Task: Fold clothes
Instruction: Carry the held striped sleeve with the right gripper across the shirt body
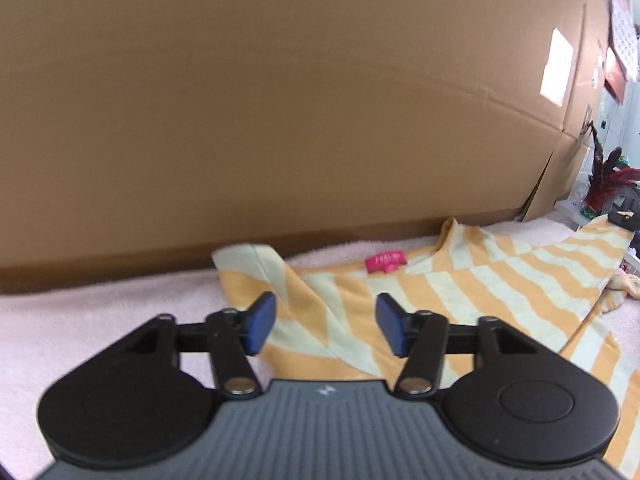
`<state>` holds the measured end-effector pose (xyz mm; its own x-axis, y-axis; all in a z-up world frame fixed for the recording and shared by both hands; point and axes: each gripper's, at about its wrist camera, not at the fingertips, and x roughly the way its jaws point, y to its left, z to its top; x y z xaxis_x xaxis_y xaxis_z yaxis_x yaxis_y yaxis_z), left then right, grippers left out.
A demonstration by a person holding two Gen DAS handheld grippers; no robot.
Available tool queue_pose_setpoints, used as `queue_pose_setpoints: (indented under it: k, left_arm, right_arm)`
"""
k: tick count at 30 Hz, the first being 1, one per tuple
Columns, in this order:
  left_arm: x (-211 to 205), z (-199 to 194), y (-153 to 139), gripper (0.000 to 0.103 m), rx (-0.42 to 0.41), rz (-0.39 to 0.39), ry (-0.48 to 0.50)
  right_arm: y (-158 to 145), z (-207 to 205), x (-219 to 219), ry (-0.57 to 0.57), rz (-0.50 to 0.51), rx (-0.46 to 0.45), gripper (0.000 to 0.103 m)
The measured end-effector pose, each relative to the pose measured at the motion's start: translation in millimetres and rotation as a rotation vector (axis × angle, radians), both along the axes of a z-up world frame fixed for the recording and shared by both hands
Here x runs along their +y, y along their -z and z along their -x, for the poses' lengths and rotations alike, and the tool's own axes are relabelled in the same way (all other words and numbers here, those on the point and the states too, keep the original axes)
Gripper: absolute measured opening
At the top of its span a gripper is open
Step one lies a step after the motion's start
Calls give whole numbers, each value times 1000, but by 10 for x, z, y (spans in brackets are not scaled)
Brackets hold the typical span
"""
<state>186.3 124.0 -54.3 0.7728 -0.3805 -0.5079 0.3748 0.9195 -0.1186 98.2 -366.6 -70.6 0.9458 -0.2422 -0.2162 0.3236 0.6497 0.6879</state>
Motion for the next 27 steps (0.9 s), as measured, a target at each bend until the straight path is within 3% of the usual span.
queue_pose_setpoints:
  k: [3,6,14,17,20,24,27]
  left_arm:
    - [-46,-54,69,59,31,-3,30]
    - [-71,-59,92,46,39,-54,19]
    - [19,5,82,49,16,-161,-21]
    - [82,101,-32,47,-45,-148,-41]
    - [86,103,-61,46,-47,-119,-41]
    - [-13,93,-17,17,-29,-121,-4]
    - [-87,85,16,18,-15,-123,23]
  right_arm:
    - [-31,-12,11,4,30,-3,7]
    - [-3,-80,-3,-20,15,32,8]
    - [23,-99,-12,-21,6,50,8]
    - [50,-121,-28,-34,-14,58,8]
    - [50,-132,-16,-45,-9,54,8]
    - [52,-156,9,-67,-1,58,8]
    - [76,-162,-15,-75,-27,58,8]
